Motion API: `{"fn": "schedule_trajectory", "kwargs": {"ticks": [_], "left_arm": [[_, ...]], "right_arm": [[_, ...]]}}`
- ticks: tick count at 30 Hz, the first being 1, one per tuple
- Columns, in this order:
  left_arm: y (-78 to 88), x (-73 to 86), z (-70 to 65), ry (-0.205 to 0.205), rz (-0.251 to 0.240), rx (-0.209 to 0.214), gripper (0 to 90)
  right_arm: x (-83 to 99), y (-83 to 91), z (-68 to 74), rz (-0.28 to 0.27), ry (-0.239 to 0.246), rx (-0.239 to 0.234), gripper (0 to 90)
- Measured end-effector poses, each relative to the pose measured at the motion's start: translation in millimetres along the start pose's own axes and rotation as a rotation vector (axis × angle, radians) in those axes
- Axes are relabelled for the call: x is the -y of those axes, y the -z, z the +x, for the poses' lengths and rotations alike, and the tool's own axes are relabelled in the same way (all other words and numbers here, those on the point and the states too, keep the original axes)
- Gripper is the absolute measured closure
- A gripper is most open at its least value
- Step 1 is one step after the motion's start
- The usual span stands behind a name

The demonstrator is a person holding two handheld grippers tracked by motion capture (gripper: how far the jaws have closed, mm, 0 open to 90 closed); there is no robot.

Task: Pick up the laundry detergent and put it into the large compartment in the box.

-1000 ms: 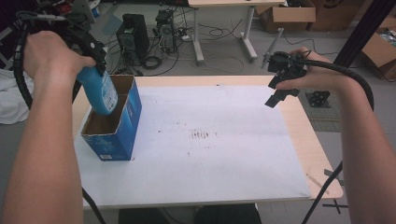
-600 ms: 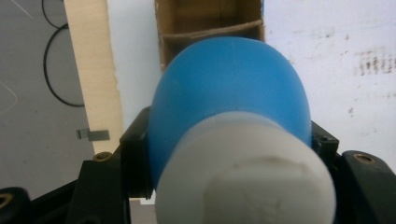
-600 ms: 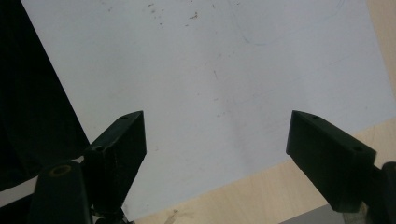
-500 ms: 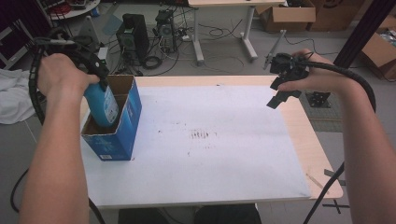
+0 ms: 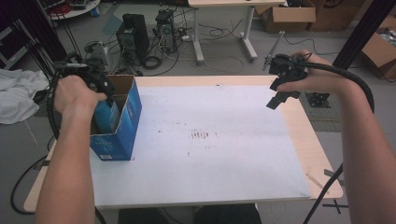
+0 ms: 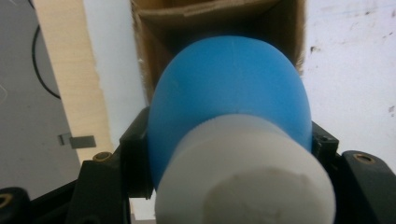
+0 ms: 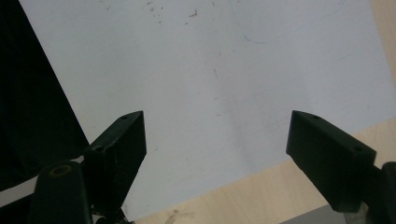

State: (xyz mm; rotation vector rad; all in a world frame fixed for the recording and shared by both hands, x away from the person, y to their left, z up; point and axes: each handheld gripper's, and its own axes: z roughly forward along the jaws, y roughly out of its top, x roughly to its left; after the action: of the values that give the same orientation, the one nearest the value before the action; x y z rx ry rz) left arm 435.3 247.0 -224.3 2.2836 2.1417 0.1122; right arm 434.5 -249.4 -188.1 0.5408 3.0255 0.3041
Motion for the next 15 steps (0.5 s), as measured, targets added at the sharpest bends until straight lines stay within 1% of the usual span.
{"fn": "schedule_trajectory", "kwargs": {"ticks": [1,4,6,7,9,10,12,15], "left_arm": [[-9.0,0.8,0.0,0.008,0.001,0.004,38.1],[-20.2,1.2,-0.3,-0.002,0.02,-0.002,38.1],[-26.6,1.8,-0.6,-0.001,0.024,0.0,38.1],[-26.6,1.8,-0.6,-0.001,0.024,0.0,38.1],[-35.0,2.4,0.3,0.004,0.035,0.012,38.1],[-35.0,2.4,0.3,0.004,0.035,0.012,38.1],[-41.7,2.7,0.1,-0.002,0.045,0.006,38.1],[-47.1,3.1,-0.1,-0.003,0.05,0.004,38.1]], "right_arm": [[0.1,0.2,-0.2,0.003,-0.004,0.001,19.9],[0.6,0.4,-0.1,0.008,-0.001,0.003,19.9],[1.1,1.0,0.2,0.01,-0.004,0.005,19.9],[1.1,1.0,0.2,0.01,-0.004,0.005,19.9],[2.1,2.8,0.2,0.004,-0.007,0.008,19.9],[2.1,2.8,0.2,0.004,-0.007,0.008,19.9],[2.7,2.8,0.3,0.008,-0.007,0.007,19.9],[3.3,2.8,1.1,0.005,-0.007,0.007,19.9]]}}
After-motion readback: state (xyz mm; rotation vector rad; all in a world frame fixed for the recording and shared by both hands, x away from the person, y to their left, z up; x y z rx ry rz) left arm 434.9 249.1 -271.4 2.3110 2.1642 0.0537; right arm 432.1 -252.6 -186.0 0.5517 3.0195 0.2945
